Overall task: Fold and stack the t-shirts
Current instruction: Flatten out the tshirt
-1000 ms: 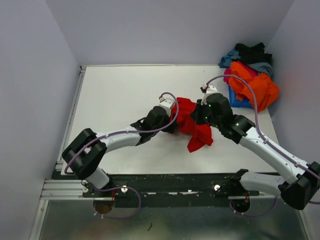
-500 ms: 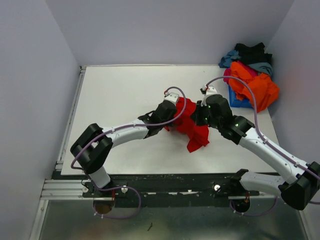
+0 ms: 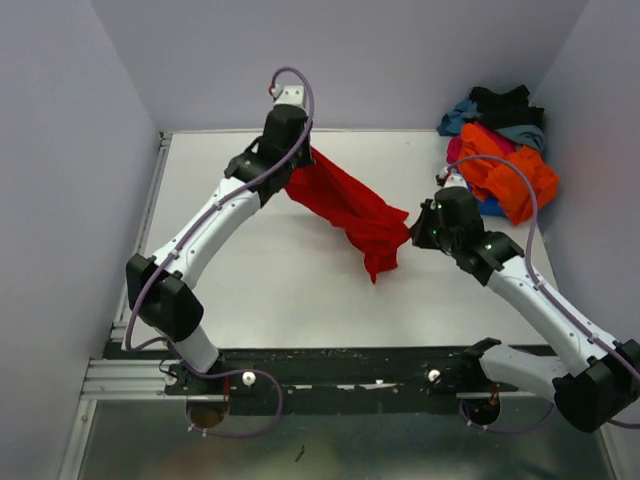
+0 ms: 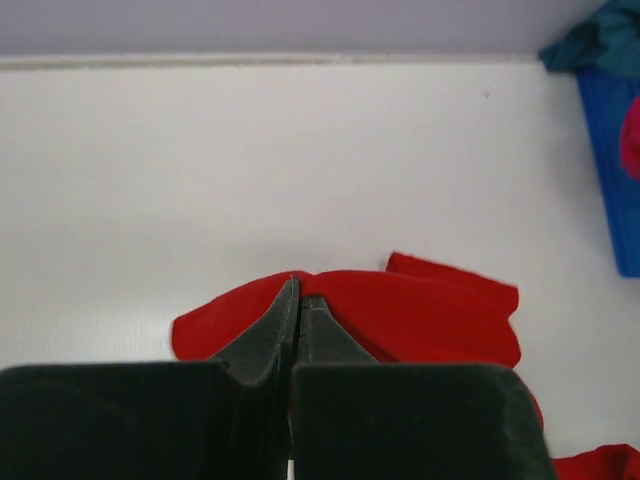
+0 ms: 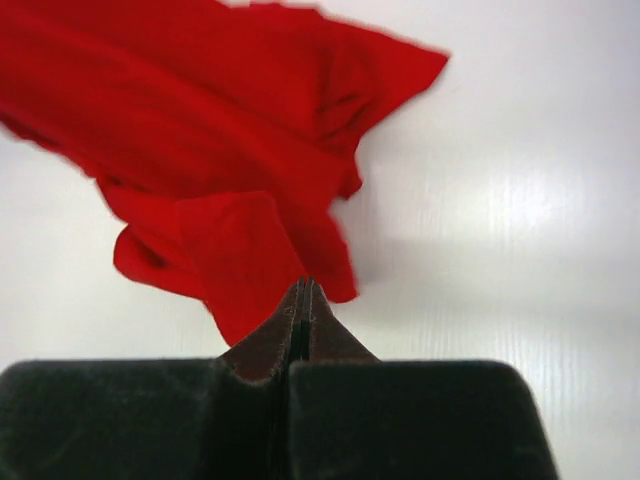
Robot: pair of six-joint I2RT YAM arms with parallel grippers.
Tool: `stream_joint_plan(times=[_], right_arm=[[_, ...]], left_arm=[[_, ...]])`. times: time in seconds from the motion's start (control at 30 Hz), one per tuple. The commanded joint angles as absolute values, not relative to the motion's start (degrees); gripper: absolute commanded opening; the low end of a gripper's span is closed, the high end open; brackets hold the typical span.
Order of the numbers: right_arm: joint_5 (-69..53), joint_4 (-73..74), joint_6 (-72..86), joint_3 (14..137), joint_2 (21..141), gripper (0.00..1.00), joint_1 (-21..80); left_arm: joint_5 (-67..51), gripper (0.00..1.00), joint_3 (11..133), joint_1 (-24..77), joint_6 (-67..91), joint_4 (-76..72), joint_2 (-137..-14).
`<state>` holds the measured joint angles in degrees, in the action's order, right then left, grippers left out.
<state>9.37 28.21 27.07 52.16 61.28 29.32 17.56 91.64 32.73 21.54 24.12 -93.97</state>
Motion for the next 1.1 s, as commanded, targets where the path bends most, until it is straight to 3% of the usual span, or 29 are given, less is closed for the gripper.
stream_joint_plan(times=[0.0,0.27,0.53,0.73,0.83,0.93,1.07], right_arm=[[11.69,31.19,27.60,62.46,63.62,0.01,23.39],[9.68,33.83,24.35,87.16,71.71,0.01,14.86],[0.98,38.14,19.96,112.21,78.04,0.01,14.77],[-12.81,40.86,18.28,124.97,79.28,0.01,14.77],[-20.89,41.14,19.94,120.97,78.40,0.02,14.77],[-28.46,33.35,21.70,103.00,74.64,0.27,15.55],[-25.32,25.76,20.48,84.41,71.28,0.50,21.08]], left_arm=[[17.75,0.00,103.42,29.36,20.92,34.09,-94.48],[18.02,0.00,122.32,21.02,20.48,43.76,-94.93],[15.73,0.00,131.74,14.86,21.97,47.46,-92.99],[18.19,0.00,134.56,13.71,20.57,46.85,-87.11],[15.92,0.00,132.99,13.54,20.83,45.88,-83.42],[12.93,0.00,120.47,13.62,22.49,41.94,-77.54],[12.83,0.00,102.68,13.62,23.38,35.42,-71.28]])
